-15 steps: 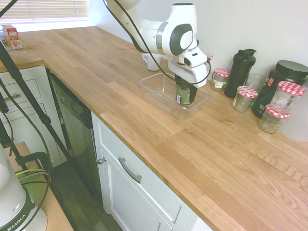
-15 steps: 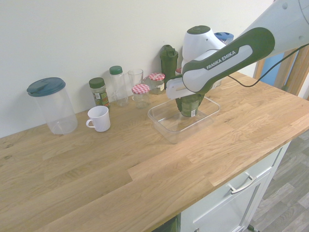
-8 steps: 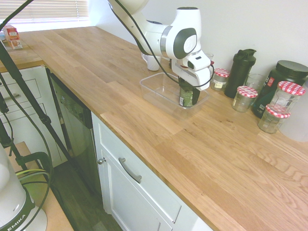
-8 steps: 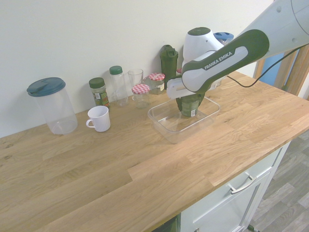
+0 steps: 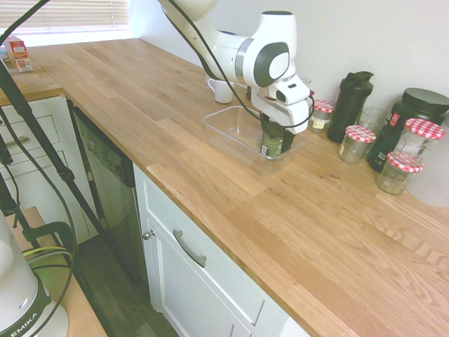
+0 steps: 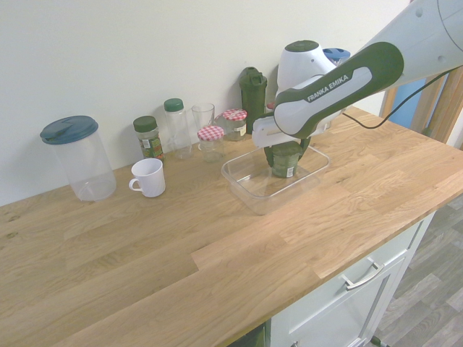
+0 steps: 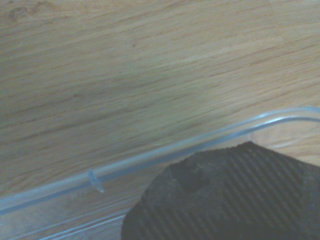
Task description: Put the cereal into the container
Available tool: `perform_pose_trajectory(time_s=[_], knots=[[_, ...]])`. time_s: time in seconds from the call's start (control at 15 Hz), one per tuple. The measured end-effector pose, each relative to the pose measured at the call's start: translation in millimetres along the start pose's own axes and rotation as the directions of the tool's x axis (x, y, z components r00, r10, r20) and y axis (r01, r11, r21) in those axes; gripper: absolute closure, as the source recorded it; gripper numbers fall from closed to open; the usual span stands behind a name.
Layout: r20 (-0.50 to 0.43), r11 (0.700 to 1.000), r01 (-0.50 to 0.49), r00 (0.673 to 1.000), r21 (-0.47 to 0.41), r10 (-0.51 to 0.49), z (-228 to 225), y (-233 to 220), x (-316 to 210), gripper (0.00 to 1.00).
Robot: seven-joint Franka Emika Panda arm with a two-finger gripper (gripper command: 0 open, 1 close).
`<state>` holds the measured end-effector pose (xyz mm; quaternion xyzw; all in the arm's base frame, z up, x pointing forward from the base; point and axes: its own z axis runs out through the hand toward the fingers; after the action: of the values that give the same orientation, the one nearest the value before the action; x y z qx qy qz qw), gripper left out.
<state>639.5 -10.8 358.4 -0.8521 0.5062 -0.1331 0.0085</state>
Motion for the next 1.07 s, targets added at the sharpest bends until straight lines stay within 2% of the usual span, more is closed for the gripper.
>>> perform_pose_trajectory(time_s=[0.2, 0.4, 0.53, 0.8, 1.07], knots=[[0.019, 0.999, 0.043, 0.999, -0.011, -0.043, 1.3, 9.1, -4.7, 0.00], [0.039, 0.997, 0.079, 0.996, -0.017, -0.078, -19.1, 26.8, -13.1, 0.00], [0.070, 0.994, 0.110, 0.992, -0.020, -0.109, -52.4, 42.9, -18.9, 0.00], [0.083, 0.989, 0.146, 0.986, 0.000, -0.145, -147.9, 93.4, -12.6, 0.00], [0.151, 0.984, 0.180, 0.972, -0.002, -0.178, -170.7, 167.3, -14.7, 0.00]])
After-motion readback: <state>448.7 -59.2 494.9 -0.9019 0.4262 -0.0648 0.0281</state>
